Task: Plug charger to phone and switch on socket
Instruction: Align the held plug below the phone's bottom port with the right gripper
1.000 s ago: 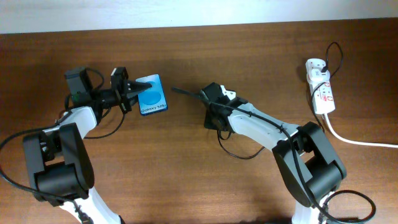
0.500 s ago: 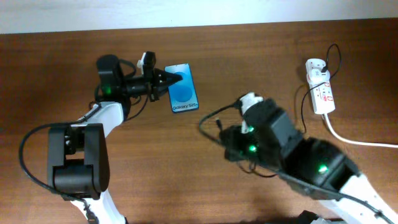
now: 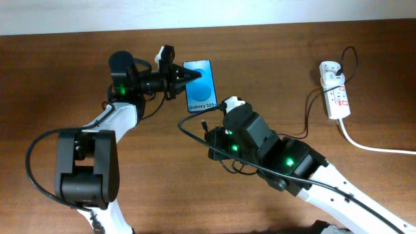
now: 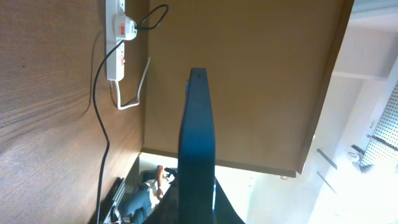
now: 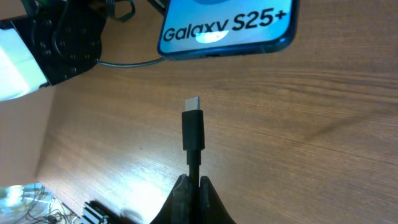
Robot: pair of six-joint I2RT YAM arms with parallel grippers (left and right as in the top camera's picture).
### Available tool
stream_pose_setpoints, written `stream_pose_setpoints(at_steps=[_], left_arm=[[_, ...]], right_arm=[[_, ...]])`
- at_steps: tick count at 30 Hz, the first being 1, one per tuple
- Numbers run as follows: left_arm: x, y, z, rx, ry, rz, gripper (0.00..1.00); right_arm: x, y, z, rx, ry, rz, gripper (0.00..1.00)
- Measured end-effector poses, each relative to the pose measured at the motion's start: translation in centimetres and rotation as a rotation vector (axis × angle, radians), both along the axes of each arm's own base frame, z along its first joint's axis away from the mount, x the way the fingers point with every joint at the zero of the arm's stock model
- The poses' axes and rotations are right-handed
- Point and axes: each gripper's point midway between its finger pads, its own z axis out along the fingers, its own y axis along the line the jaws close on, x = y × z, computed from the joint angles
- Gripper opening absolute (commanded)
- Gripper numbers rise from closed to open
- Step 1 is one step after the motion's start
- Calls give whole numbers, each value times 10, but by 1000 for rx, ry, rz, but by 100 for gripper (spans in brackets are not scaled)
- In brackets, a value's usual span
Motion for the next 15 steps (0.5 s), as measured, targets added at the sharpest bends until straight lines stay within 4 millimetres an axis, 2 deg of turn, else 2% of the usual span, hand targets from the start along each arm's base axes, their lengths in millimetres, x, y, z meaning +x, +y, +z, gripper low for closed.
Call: stream_pose_setpoints(at_steps=[15], left_arm=[[2, 1, 0, -2, 21, 10, 0]], right_arm=[[-1, 2, -2, 25, 40, -27, 4]])
